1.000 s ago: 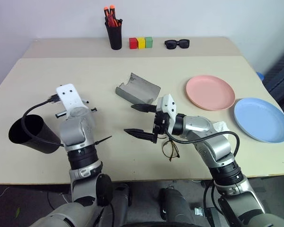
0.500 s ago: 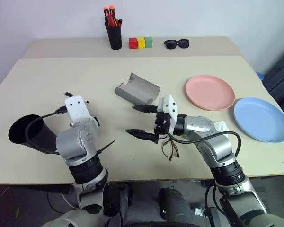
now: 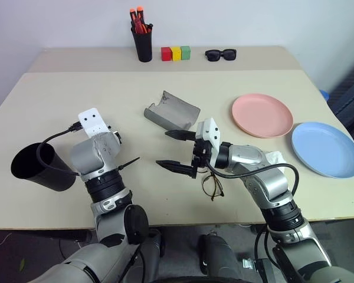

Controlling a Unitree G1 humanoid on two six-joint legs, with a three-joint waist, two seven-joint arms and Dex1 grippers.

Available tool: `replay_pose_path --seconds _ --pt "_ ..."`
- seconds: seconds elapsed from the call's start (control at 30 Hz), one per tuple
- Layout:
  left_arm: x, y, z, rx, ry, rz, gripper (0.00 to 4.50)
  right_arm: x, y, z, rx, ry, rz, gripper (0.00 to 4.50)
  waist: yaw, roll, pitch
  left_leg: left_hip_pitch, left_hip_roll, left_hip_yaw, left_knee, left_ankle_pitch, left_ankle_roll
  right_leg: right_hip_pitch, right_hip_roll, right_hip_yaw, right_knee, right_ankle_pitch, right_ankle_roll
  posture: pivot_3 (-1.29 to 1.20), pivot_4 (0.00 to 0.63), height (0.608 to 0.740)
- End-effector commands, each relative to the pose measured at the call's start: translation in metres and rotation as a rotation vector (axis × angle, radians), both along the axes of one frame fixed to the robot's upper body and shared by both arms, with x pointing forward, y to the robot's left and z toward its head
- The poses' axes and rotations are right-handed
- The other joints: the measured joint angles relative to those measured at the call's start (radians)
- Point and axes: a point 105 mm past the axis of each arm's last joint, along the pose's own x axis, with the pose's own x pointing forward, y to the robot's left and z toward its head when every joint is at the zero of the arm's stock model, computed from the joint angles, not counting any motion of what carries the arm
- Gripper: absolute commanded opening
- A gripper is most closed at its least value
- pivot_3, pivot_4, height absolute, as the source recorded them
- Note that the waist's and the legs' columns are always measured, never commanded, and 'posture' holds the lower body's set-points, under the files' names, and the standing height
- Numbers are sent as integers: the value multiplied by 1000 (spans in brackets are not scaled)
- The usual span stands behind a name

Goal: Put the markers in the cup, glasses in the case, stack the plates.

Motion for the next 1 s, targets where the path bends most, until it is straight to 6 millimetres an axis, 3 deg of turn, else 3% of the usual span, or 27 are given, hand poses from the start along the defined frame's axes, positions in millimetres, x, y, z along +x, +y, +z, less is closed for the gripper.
replay_pose_path --seconds 0.03,0.07,0.2,0.23,0.37,0.47,0.6,0.7,0.8,0.87,0.93,1.0 --pt "1 -1 -1 -49 -6 17 2627 -4 1 9 23 -44 7 4500 0 0 0 0 0 0 0 0 0 0 0 0 0 0 0 0 150 740" --pt "1 -2 -2 -56 -2 18 2299 -4 1 9 24 -44 6 4500 0 0 0 0 0 0 0 0 0 0 0 0 0 0 0 0 150 740" --pt "-1 -6 -1 -56 -6 12 310 -4 1 9 22 -43 4 4500 4 0 0 0 0 0 1 0 0 1 0 0 0 0 0 0 150 740" --pt "-2 -7 0 -56 -8 9 29 -3 1 9 22 -43 5 4500 4 0 0 0 0 0 1 0 0 1 0 0 0 0 0 0 150 740" --pt "1 -11 13 4 -65 -23 29 -3 2 9 19 -43 9 4500 2 0 0 0 0 0 1 0 0 1 0 0 0 0 0 0 150 740" --pt "10 -29 66 252 -354 -190 29 -3 2 9 18 -44 12 4500 -2 0 0 0 0 0 0 0 0 0 0 0 0 0 0 0 150 740" --pt "-10 -41 127 257 -801 -256 29 -3 3 8 17 -44 11 4500 -2 0 0 0 0 1 0 0 -2 -1 0 1 0 0 -1 0 150 740" --pt "-43 -11 151 462 -967 -126 29 -1 1 9 27 -42 -4 4500 -7 1 0 0 1 2 -1 -1 -3 -1 -1 2 -1 0 -1 0 150 740" --pt "-74 14 161 724 -1000 -18 29 1 -2 11 41 -33 -19 4500 -21 1 -1 1 1 2 -4 0 -1 -2 0 3 0 0 -3 0 150 740" --pt "-95 32 164 850 -992 71 29 2 -4 11 48 -28 -24 4500 -21 1 -1 1 2 2 -4 0 -1 -2 0 3 0 0 -3 0 150 740" --pt "-103 38 164 886 -991 110 29 2 -4 11 50 -26 -26 4500 -15 1 -1 1 1 2 -3 0 0 -2 0 3 -1 0 -3 0 150 740" --pt "-122 58 153 926 -927 209 29 4 -5 15 70 -24 -28 4500 -8 1 -1 0 1 1 -2 0 -1 -1 0 2 -1 -1 -3 0 150 740"
